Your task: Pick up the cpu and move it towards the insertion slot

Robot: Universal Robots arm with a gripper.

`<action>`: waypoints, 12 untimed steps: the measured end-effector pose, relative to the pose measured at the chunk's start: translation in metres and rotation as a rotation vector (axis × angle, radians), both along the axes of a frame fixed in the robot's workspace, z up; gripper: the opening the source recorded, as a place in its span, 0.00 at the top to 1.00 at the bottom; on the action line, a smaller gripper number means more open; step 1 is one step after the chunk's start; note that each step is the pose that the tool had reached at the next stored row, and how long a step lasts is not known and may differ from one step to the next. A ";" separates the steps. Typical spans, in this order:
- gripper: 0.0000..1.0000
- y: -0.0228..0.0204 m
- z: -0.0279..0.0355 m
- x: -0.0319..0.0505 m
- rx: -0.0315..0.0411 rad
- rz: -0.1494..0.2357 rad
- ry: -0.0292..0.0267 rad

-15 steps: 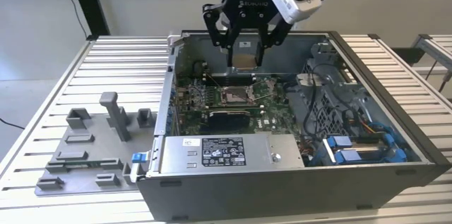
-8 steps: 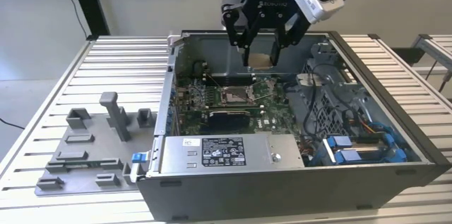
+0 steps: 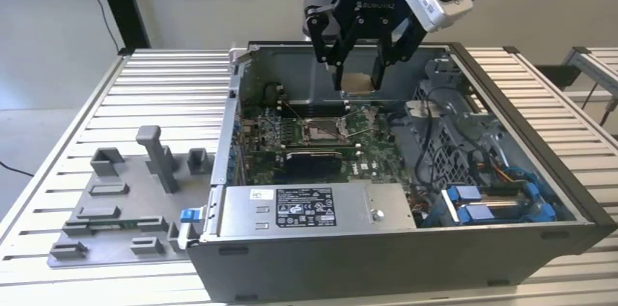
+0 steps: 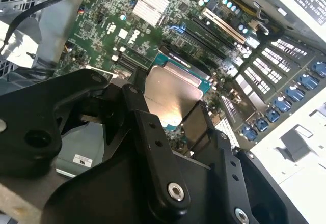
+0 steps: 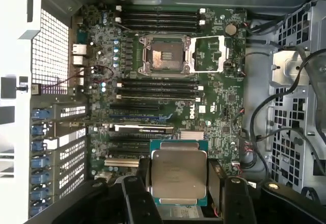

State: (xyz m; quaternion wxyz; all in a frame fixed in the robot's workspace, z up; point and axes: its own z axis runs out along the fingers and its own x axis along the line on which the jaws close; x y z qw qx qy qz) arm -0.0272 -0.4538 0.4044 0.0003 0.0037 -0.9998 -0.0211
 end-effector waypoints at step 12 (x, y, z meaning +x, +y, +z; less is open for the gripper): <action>1.00 0.0267 -0.0017 -0.0111 0.0000 0.000 -0.0021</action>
